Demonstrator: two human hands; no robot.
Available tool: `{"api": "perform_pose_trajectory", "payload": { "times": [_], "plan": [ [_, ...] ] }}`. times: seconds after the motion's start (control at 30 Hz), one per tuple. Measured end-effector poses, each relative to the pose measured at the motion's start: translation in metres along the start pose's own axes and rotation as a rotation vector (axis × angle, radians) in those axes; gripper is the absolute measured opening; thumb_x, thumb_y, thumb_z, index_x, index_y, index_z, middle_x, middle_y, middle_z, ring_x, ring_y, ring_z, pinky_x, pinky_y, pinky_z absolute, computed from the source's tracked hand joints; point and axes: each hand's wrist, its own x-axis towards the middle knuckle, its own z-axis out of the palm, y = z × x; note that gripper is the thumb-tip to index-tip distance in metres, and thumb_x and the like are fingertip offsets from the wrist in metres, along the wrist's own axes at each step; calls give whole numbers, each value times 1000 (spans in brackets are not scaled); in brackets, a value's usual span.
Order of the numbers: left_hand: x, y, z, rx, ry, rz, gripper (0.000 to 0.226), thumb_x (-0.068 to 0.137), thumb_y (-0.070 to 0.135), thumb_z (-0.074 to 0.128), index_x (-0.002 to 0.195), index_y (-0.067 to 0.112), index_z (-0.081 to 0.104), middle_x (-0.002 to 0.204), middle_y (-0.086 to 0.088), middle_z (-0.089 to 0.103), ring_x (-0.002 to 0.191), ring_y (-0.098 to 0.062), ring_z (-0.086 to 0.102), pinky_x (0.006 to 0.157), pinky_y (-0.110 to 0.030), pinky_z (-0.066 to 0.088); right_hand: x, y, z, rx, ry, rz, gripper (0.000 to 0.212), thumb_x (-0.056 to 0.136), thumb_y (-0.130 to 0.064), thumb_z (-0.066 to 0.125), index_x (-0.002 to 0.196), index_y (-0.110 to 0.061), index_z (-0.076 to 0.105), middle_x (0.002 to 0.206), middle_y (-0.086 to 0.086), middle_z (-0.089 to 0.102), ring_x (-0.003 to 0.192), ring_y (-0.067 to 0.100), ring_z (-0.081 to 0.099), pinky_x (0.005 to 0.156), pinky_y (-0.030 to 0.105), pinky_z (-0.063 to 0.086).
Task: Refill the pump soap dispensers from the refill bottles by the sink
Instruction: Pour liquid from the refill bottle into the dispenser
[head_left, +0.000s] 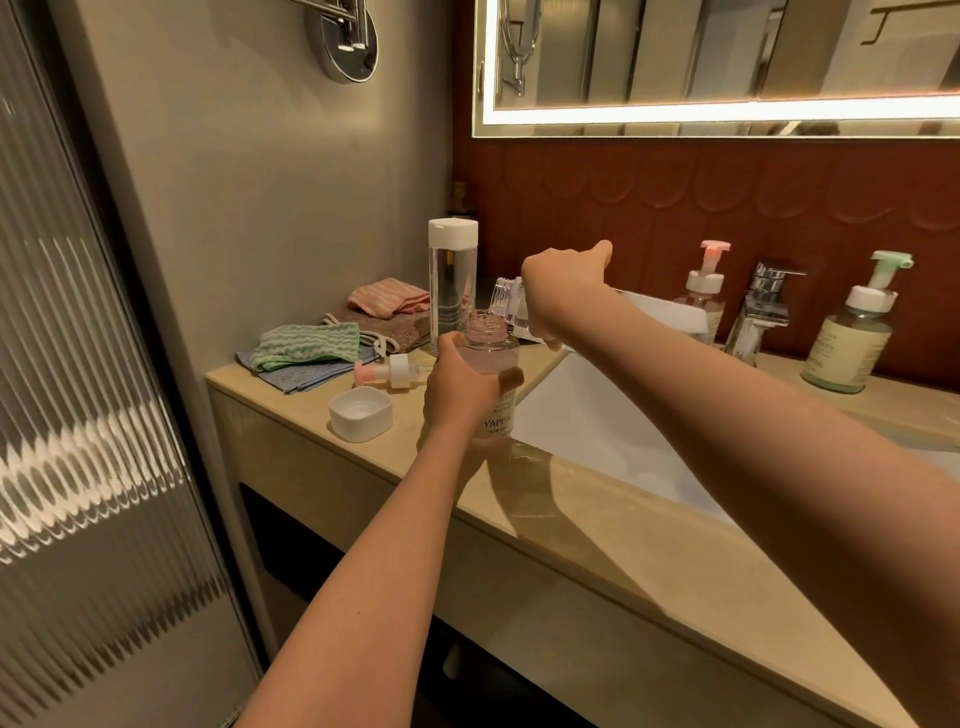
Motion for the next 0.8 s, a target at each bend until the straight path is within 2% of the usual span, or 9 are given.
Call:
{"api": "perform_pose_trajectory", "payload": {
  "times": [0.27, 0.47, 0.8],
  "plan": [
    [-3, 3, -2, -14, -9, -5, 78, 73, 30, 78, 134, 20, 31, 135, -5, 49, 122, -27, 48, 81, -31, 38, 1, 0, 1, 3, 7, -2, 17, 82, -10, 66, 87, -13, 51, 66, 0, 42, 81, 20, 48, 93, 40, 32],
    [-4, 3, -2, -20, -16, -4, 77, 74, 28, 77, 135, 20, 30, 135, -6, 49, 123, -27, 47, 89, -37, 41, 3, 0, 2, 19, 16, -6, 15, 83, -10, 64, 87, -13, 51, 66, 0, 42, 81, 19, 47, 93, 40, 31],
    [-3, 3, -2, -34, -21, -7, 77, 74, 28, 76, 136, 21, 30, 135, -6, 48, 123, -28, 47, 92, -41, 43, 2, 0, 1, 18, 19, -12, 13, 83, -10, 62, 86, -14, 51, 73, 0, 47, 80, 20, 46, 88, 39, 30]
  ]
}}
